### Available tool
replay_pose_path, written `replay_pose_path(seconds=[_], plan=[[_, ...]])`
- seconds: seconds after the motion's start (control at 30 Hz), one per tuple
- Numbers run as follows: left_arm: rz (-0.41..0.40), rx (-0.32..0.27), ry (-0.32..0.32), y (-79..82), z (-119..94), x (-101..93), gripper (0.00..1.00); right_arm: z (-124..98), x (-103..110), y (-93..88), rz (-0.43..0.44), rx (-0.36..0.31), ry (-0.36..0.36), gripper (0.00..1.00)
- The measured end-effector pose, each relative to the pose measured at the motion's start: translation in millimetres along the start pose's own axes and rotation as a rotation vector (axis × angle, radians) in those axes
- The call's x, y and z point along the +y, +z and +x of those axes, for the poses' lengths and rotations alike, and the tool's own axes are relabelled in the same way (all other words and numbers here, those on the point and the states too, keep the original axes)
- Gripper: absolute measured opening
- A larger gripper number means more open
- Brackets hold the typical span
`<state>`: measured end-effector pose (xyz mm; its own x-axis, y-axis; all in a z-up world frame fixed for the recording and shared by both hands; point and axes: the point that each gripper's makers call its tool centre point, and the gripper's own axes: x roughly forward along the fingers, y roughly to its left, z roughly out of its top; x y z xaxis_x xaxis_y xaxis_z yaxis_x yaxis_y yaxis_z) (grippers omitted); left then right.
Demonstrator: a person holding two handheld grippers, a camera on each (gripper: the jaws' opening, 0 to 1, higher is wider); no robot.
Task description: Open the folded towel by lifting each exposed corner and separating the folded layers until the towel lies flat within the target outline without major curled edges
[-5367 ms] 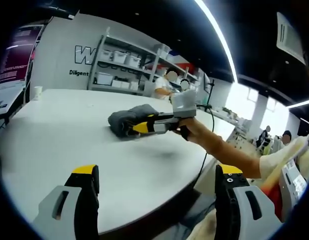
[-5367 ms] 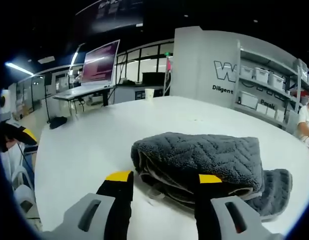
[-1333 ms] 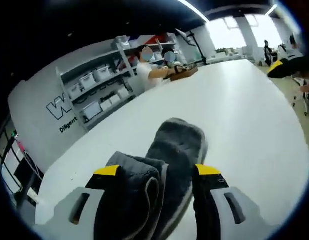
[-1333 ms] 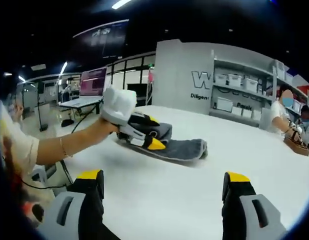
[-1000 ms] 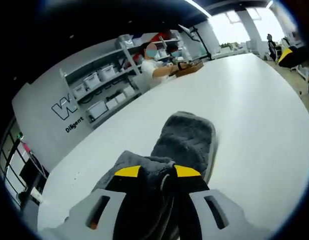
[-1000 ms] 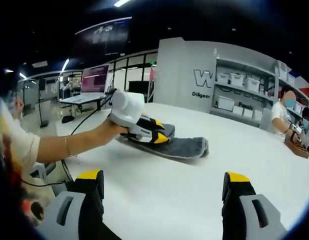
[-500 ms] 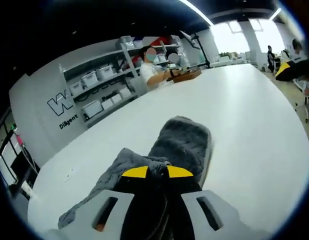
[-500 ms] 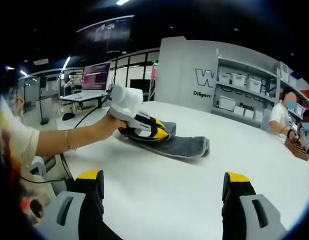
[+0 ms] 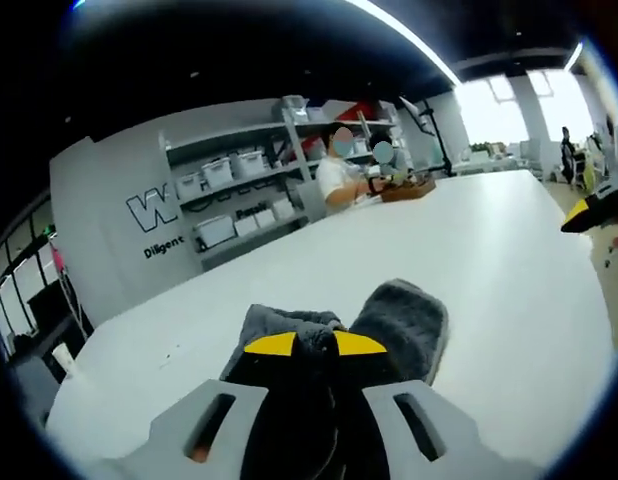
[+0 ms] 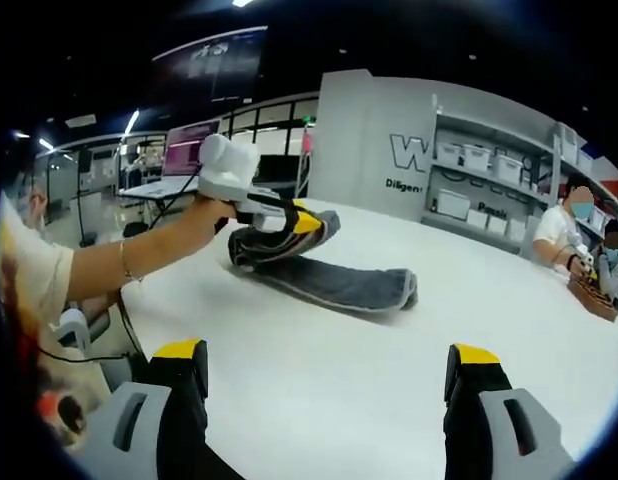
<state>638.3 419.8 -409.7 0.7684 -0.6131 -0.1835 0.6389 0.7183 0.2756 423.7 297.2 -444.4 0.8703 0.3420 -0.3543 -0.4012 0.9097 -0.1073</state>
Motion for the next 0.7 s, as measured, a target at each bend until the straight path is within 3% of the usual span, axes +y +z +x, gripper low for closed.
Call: replay_pose_path(seconds=[0.23,0.43,0.7], plan=[[-0.094,-0.111,0.088,13.3,-36,39.4,0.10,3,0,-3.5,-0.003,0.015,0.005,0.99],[-0.094,-0.141,0.169,17.0,-64,78.5,0.11,5,0,-6.1,-0.004,0.028,0.005,0.99],[-0.156,-0.157,0.297,-2.9,-104,135.4,0.11,7,1,-7.2,-0.018,0.032,0.007,0.99]])
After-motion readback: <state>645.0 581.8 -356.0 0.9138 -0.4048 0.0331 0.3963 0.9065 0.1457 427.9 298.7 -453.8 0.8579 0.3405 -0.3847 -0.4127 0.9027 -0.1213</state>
